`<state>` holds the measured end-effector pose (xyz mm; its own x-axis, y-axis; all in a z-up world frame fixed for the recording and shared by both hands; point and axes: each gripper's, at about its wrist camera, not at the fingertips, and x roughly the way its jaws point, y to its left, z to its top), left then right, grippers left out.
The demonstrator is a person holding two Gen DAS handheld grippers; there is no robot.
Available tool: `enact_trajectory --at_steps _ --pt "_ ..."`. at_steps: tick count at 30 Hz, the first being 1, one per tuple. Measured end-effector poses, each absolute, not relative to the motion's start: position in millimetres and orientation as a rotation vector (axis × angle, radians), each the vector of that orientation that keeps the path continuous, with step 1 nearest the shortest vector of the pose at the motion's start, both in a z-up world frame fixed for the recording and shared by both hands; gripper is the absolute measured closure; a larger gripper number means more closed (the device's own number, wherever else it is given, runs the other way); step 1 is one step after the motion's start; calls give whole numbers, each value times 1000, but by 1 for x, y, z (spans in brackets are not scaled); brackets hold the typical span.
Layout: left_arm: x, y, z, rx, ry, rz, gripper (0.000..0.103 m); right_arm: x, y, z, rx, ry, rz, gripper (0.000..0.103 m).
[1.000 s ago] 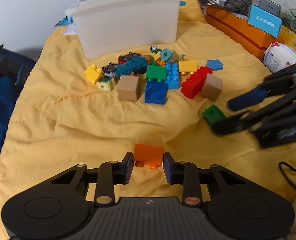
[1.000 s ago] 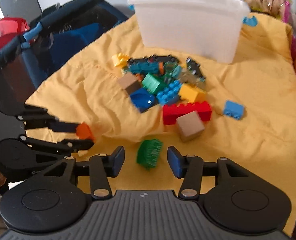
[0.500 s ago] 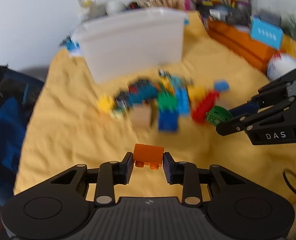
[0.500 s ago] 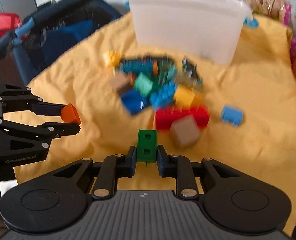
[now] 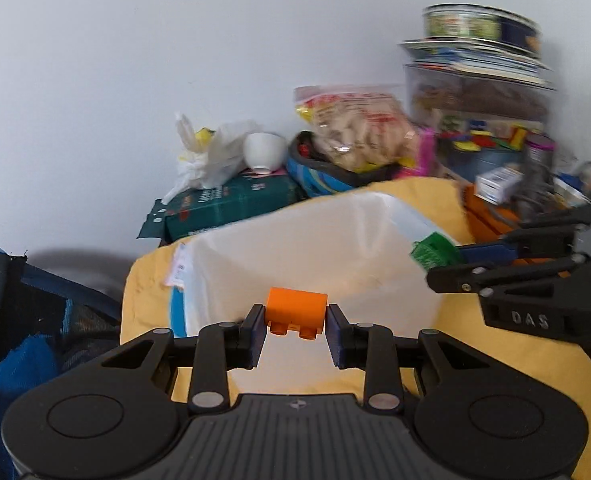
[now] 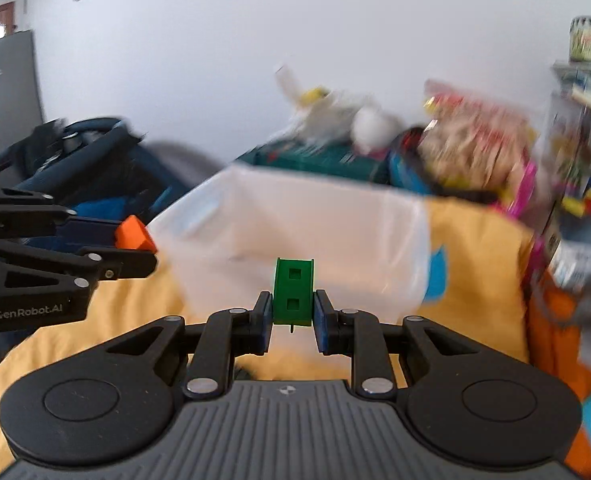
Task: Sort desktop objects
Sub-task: 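Open both tools over the white bin to drop the orange and green bricks, then grasp the dark blue brick with the left tool while the right tool grasps a small light-blue brick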
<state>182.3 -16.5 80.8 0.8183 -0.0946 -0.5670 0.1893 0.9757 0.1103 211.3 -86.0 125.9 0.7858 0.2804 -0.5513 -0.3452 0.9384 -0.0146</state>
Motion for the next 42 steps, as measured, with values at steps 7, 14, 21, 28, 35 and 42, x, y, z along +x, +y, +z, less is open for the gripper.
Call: enact_trajectory --at_steps 7,14,21,28,35,42 --pt "249 -11 63 123 710 -144 64 261 -85 114 -43 602 252 64" --pt "169 -14 58 174 601 -204 47 208 -99 115 -94 504 270 56" --pt "83 -16 9 171 720 -234 47 147 -138 70 -151 666 257 54" --pt "45 -51 -42 277 820 -344 47 116 -165 15 -146 855 262 61" --pt "85 -53 -74 194 887 -258 48 104 -159 22 -188 804 274 59" --pt "97 -53 -71 103 918 -273 69 91 -152 13 -228 809 300 59"
